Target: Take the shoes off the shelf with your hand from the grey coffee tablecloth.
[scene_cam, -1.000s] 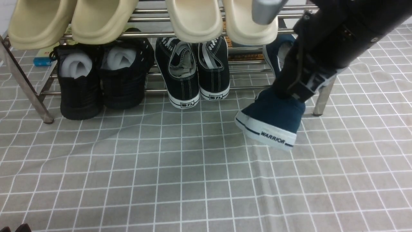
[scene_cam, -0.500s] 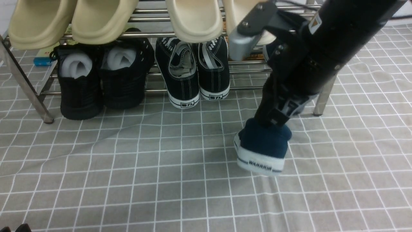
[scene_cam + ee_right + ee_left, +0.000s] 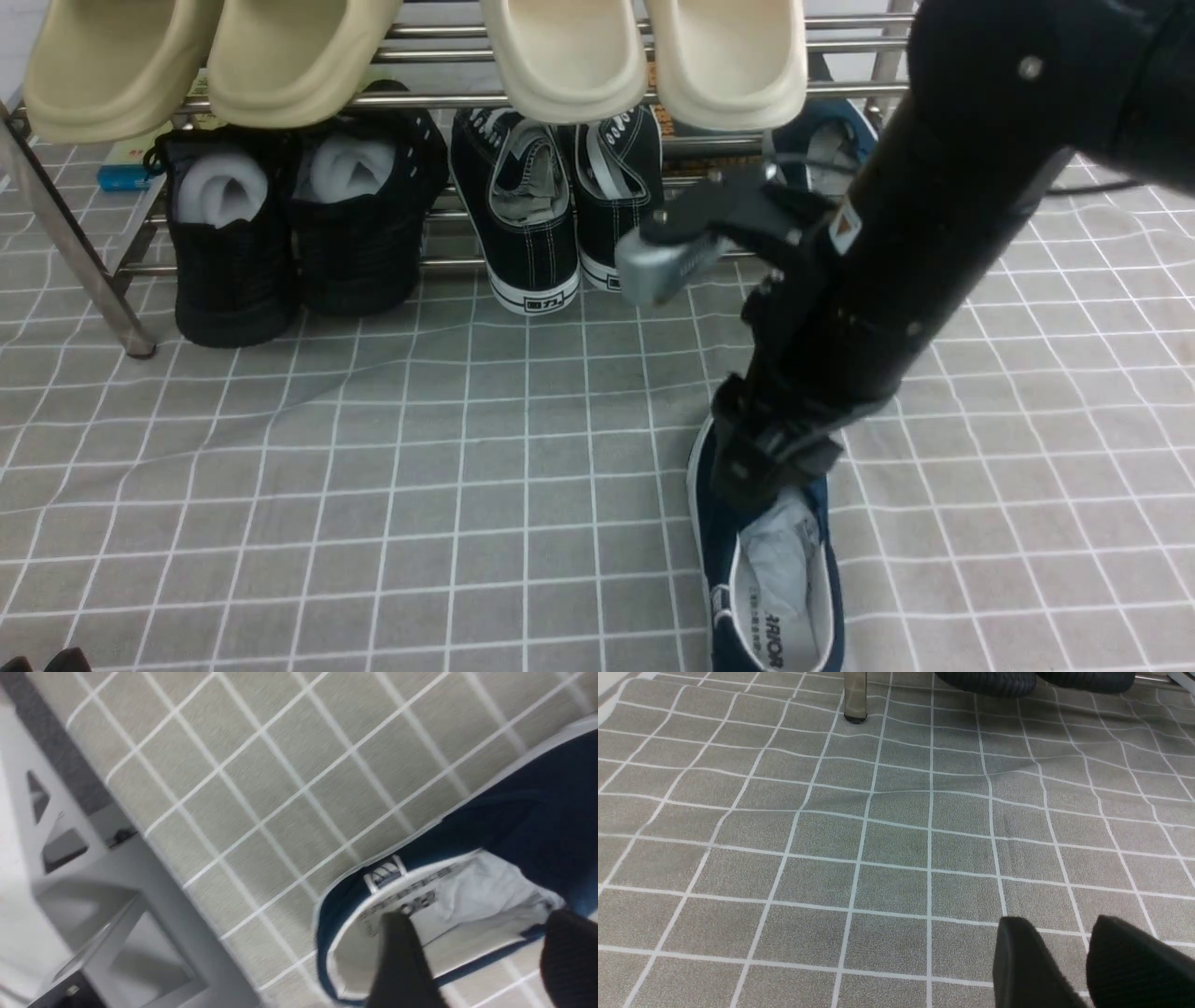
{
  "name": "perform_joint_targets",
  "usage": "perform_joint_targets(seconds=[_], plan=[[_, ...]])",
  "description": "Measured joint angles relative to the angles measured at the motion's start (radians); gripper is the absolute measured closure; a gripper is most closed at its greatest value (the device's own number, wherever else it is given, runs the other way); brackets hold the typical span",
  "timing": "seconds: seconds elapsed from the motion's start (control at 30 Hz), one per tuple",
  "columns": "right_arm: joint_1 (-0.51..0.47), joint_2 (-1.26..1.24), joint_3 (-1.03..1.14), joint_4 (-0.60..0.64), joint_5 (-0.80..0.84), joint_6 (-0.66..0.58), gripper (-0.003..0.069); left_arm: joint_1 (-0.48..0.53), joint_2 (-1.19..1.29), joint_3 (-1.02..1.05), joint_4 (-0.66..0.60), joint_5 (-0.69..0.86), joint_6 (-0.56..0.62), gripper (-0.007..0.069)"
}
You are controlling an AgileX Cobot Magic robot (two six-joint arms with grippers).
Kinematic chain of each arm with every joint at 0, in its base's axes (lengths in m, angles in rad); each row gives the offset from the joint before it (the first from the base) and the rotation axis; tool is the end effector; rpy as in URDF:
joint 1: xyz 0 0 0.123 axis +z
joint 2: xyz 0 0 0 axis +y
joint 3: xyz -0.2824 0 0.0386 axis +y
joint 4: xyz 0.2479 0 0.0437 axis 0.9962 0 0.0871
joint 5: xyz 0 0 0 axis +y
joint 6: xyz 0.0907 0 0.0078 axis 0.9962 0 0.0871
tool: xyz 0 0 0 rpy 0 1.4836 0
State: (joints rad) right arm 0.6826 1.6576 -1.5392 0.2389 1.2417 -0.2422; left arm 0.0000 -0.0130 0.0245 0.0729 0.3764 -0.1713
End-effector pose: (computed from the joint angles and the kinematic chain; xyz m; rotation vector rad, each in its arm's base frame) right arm 0.2517 0.2309 0.3305 -1.2254 2.5984 0.4288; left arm 0.0524 0.0024 0.1718 -0.1152 1.8672 -0.0464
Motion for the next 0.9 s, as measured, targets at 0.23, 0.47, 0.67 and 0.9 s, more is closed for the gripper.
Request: perform_joint_targets(seconds=[0.23, 0.47, 0.67, 0.9], plan=[[-0.001, 0.009, -0.07, -0.265, -0.001, 0.17, 0.0183, 0.0, 0.0, 0.0, 0.0, 0.0, 0.0, 0.0383], [-0.069, 0.097, -0.072, -0.444, -0.167, 0.367, 0.0183, 0.0, 0.0, 0.0, 0.0, 0.0, 0.0, 0.0383], [-0.133, 0.14, -0.072, -0.462, -0.283, 0.393, 0.0181, 0.0, 0.0, 0.0, 0.0, 0.0, 0.0, 0.0383], [-0.164, 0.151, -0.076, -0.493, -0.397, 0.395, 0.0176, 0.0, 0.0, 0.0, 0.0, 0.0, 0.0, 0.0383]])
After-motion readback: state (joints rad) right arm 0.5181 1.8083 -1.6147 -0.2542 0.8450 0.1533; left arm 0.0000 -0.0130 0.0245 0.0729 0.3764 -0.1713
